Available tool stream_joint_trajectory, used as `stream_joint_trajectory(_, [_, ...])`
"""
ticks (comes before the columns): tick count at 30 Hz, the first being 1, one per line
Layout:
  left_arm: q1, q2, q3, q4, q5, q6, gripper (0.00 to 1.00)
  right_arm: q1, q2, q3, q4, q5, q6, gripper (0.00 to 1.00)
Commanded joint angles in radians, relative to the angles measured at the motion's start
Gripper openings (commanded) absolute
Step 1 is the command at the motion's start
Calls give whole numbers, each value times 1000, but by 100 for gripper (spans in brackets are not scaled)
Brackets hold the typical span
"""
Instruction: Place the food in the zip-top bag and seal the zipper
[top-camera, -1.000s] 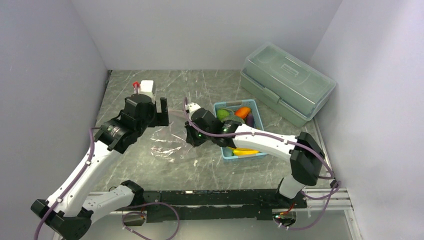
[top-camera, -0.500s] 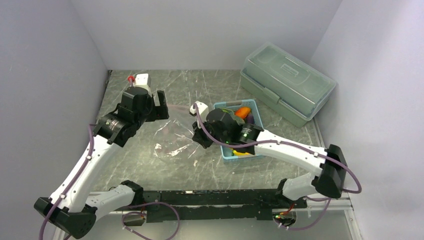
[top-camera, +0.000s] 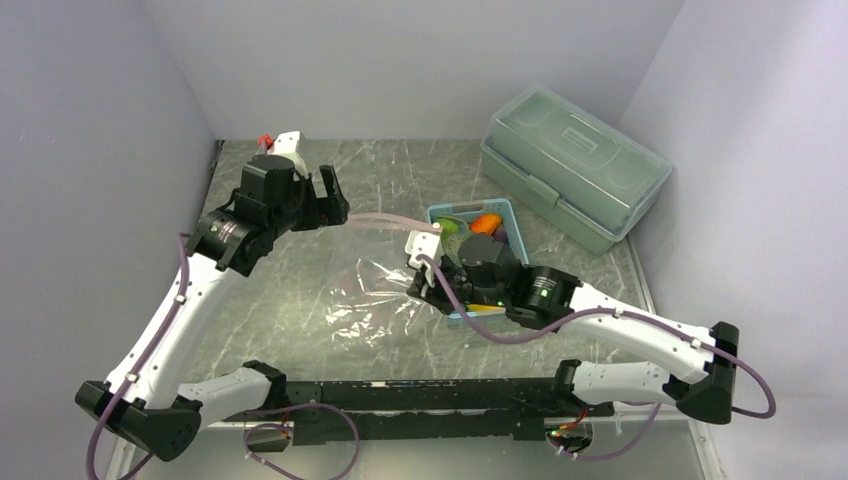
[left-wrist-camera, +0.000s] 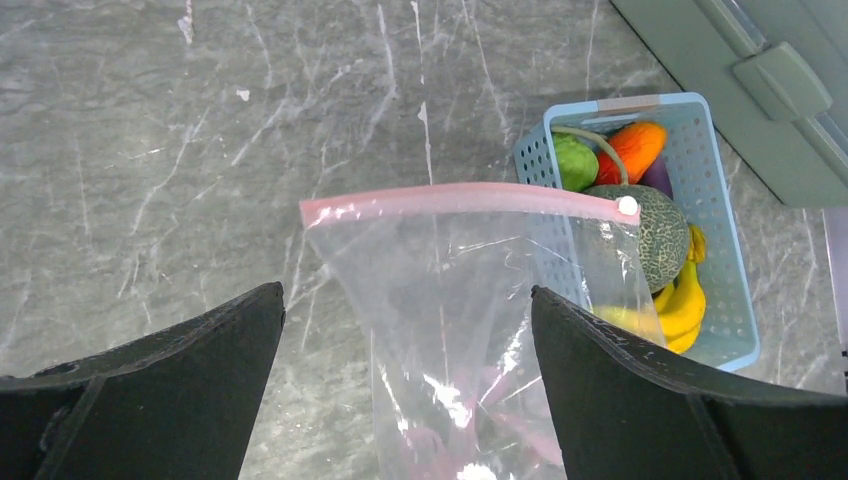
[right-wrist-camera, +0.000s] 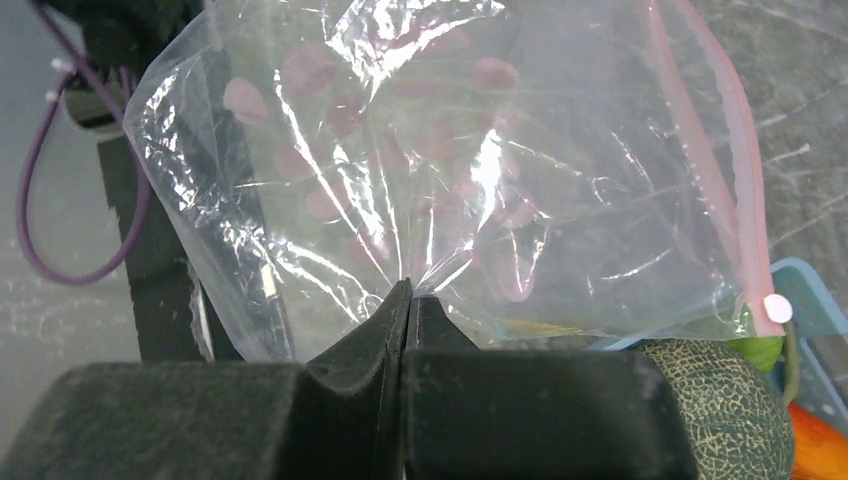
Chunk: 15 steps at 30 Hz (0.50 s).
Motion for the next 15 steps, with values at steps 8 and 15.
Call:
stream_joint_trajectory(8, [84, 30, 8, -7, 222, -11, 99, 39, -164, -55, -112, -181, -396, 0])
stream_joint_trajectory(15, [90, 26, -39, -12, 367, 26, 99, 49, -213, -47, -189, -309, -608, 0])
